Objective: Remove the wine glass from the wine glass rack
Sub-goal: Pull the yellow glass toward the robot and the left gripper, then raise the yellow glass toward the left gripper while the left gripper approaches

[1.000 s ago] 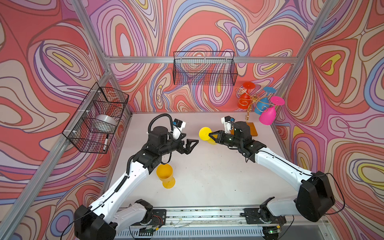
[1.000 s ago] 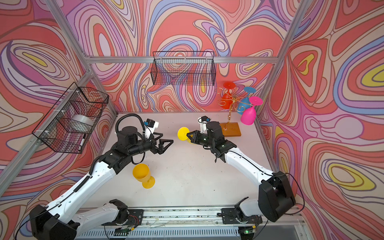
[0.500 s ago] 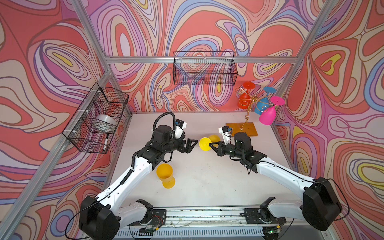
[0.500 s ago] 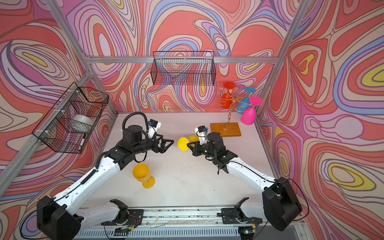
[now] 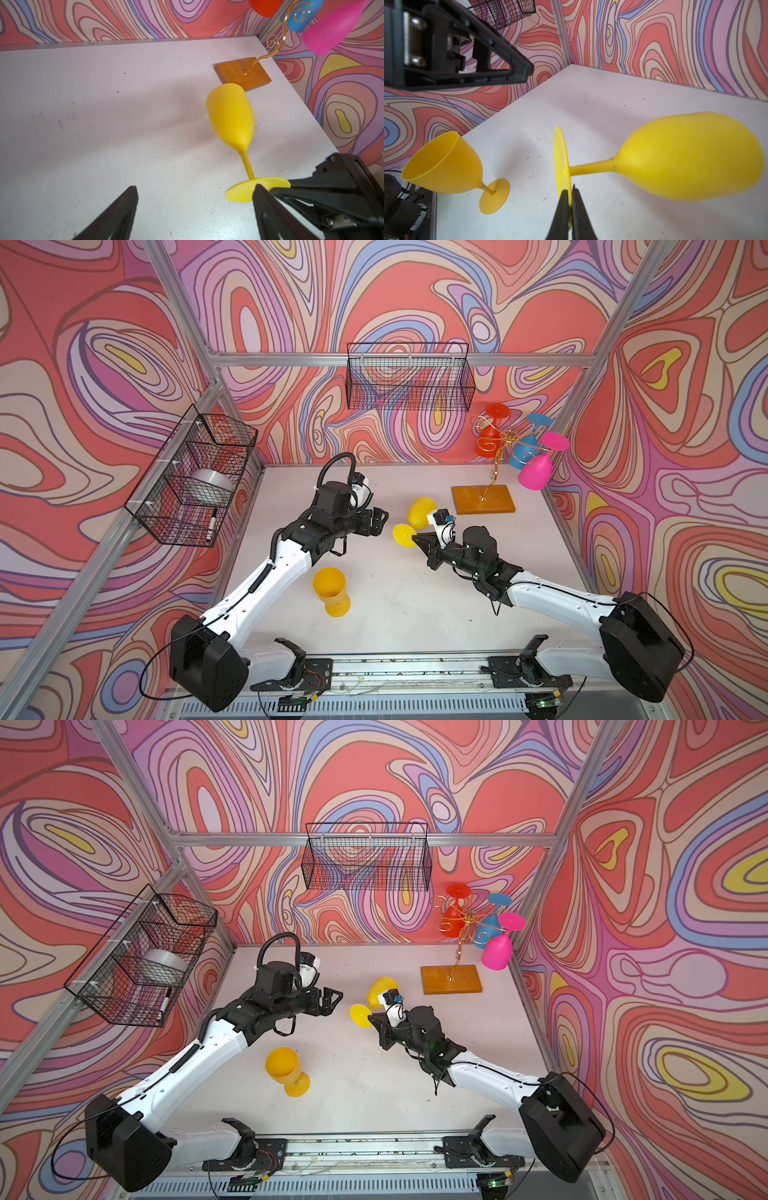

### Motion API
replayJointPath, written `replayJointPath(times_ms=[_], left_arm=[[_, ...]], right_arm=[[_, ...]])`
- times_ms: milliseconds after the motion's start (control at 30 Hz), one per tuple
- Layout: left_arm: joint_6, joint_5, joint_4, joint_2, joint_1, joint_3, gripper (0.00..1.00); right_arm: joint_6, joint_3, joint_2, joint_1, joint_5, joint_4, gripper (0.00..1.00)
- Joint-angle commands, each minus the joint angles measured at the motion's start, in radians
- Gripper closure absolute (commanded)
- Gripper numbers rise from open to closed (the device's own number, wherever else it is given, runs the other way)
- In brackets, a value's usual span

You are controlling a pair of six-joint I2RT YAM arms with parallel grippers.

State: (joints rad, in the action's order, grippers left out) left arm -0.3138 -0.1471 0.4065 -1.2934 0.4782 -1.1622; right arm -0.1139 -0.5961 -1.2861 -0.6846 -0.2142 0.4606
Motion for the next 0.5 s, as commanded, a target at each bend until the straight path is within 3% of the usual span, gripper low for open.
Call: replayJointPath(times_ms=[0,200,467], left_arm=[[-0.124,0.137,0.183,-0.013,0.002,-0.092,0.15],[-0.378,0.167,0.378,-0.032,0.003,-0.205,0.18],[-0.604,0.089,0.441,-0.037,0.002,-0.243,0.27]], right_arm=[[0.138,0.020,-0.007,-0.039,0.118,0.121,1.00],[0.249,0.051,-0.017,-0.089,0.226,0.234,1.00],[0.372,0.048,-0.043,-0.122,0.324,0.285,1.00]])
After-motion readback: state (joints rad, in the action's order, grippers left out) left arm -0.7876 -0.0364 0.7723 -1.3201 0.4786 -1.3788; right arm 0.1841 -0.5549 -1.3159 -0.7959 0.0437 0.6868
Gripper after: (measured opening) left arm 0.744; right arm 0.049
